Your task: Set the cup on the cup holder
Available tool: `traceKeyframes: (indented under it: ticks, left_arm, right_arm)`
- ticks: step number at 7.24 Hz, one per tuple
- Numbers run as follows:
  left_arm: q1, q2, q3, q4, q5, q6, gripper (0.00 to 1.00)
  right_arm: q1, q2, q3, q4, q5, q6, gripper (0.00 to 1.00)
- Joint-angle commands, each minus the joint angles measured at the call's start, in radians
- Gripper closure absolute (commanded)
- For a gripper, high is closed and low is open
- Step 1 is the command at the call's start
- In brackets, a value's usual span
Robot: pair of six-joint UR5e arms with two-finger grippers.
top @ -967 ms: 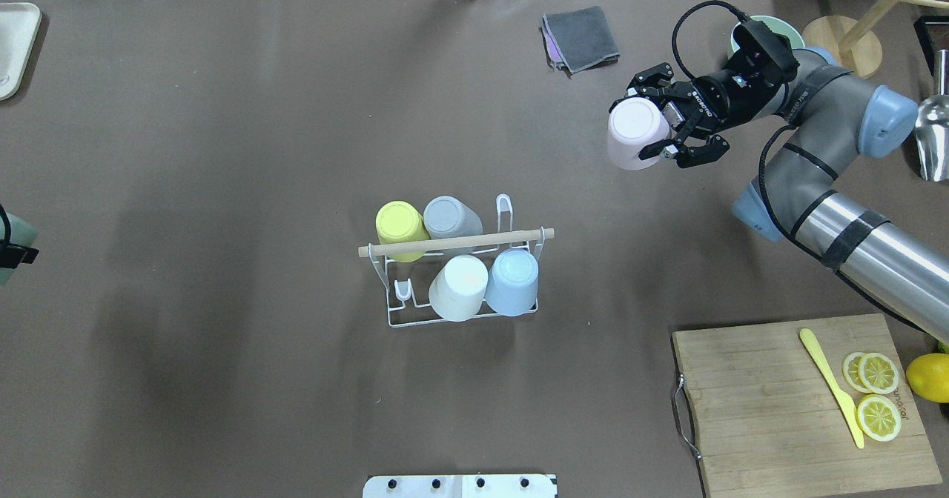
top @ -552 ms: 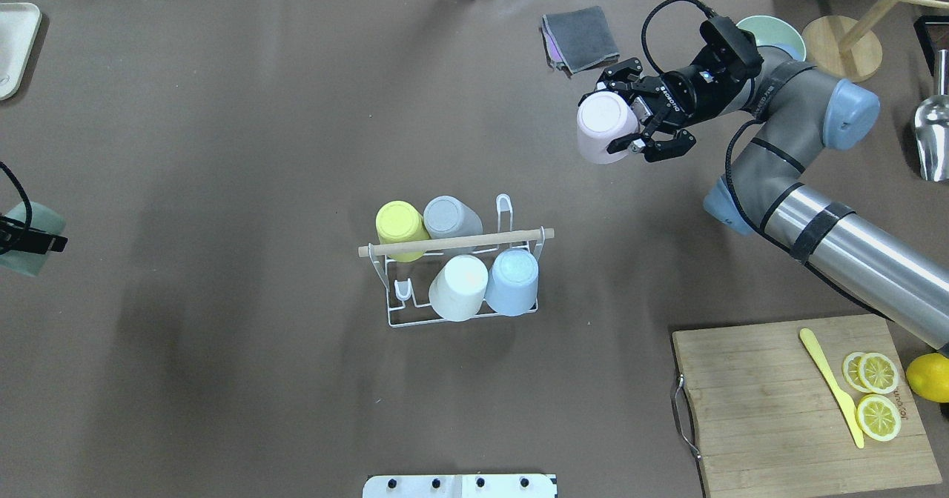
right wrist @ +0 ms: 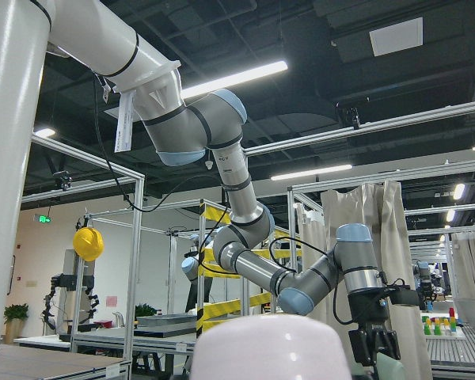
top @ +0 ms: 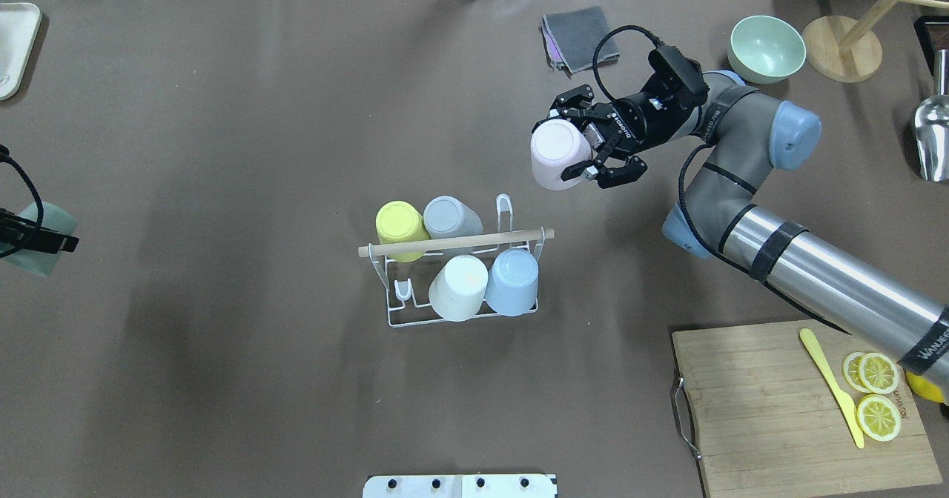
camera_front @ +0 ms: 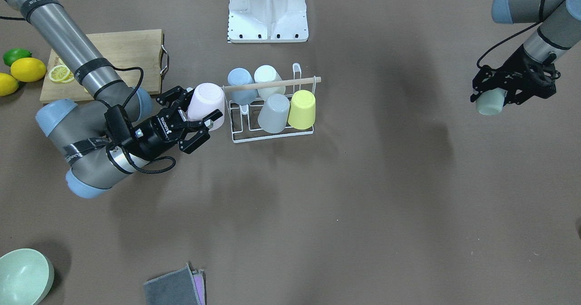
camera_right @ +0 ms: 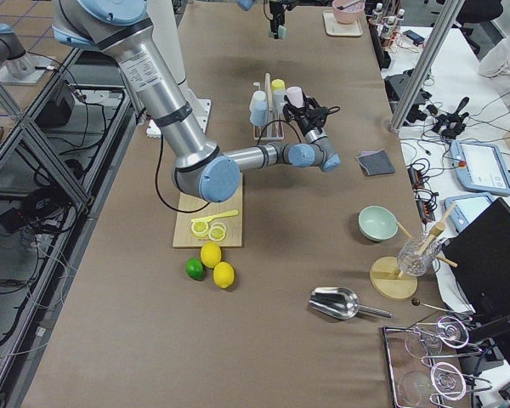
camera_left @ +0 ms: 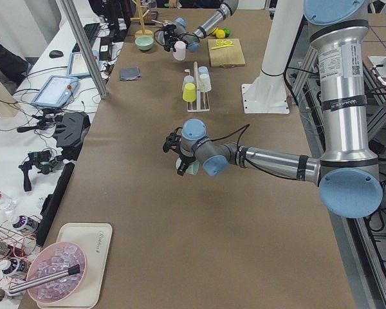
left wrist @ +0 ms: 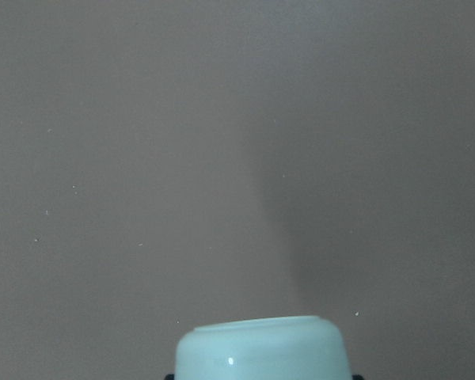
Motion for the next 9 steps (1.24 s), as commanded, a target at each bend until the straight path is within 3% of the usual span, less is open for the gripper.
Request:
traceKeyframes:
  ticks: [1, 8, 9]
  left_arm:
    - [0.002, 0.001, -0.001, 0.000, 0.000, 0.001, 1.00]
    - [0.002, 0.001, 0.009, 0.000, 0.000, 0.010, 1.00]
    - [0.003, 0.000, 0.010, 0.000, 0.000, 0.010, 1.00]
  right_arm:
    - [-0.043, 0.051, -0.037, -0.002, 0.004, -0.034, 0.86]
    - [-0.094, 0.068, -0.045, -0.014, 0.001, -0.055, 0.86]
    - [-0.098, 0.068, -0.045, -0.017, -0.002, -0.055, 0.82]
